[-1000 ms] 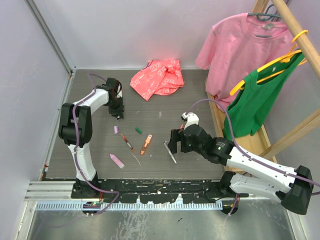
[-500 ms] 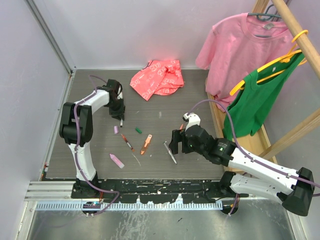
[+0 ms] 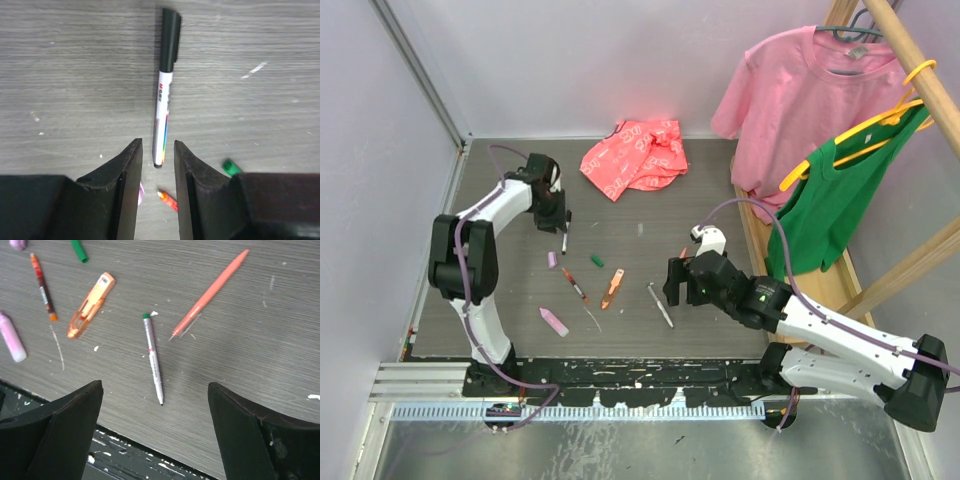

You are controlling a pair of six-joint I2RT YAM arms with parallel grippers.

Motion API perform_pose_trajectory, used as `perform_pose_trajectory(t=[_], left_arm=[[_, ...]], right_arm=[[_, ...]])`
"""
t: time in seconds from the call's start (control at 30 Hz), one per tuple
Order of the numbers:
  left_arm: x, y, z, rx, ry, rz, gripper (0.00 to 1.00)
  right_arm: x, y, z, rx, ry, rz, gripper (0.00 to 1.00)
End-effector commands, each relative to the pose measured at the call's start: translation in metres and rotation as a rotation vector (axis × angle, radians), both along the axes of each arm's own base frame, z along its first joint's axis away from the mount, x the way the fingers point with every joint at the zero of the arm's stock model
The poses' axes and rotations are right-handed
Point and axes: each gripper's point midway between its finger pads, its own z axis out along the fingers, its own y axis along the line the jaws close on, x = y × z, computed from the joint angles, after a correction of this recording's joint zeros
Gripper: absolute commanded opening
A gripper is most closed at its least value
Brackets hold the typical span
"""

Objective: Insert the pens into the pen caps
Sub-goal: Place the pen at the center of the board, then pick up the pen from the center of the board.

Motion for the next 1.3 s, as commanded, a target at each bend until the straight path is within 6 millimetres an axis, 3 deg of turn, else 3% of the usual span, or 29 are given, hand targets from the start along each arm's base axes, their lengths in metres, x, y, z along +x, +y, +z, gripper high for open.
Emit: perform_pose_trajectory(t=[0.0,0.2,0.33,0.5,0.87,1.27], left_arm=[[0.017,0.001,0.082,-0.031,-0.244,0.009,0.33],[-0.011,0.002,0.15,-0.105,-0.459,0.023,0.38],[-0.046,0.0,0.164,-0.165,-0.527,0.019,0.4],[-0.086,0.006,0.167,-0.197,-0.572,0.045,0.46],[-0.148,0.026,0.155,-0.153,-0.57,0.057,0.47],[-0.156,0.018,0.157,-0.192,-0.578,0.009,0.43]], right_arm=[[0.019,-0.013,0.024,0.002,-0.058,-0.147,0.91],[0.028,-0.029,0.028,-0.027,-0.069,-0.274,0.9],[0.024,-0.018,0.031,-0.064,-0.052,-0.172,0.91],[0.011,0.001,0.015,-0.146,0.015,0.029,0.88],[0.005,0.033,-0.025,-0.246,0.173,0.189,0.75],[0.003,0.037,-0.073,-0.353,0.302,0.21,0.61]])
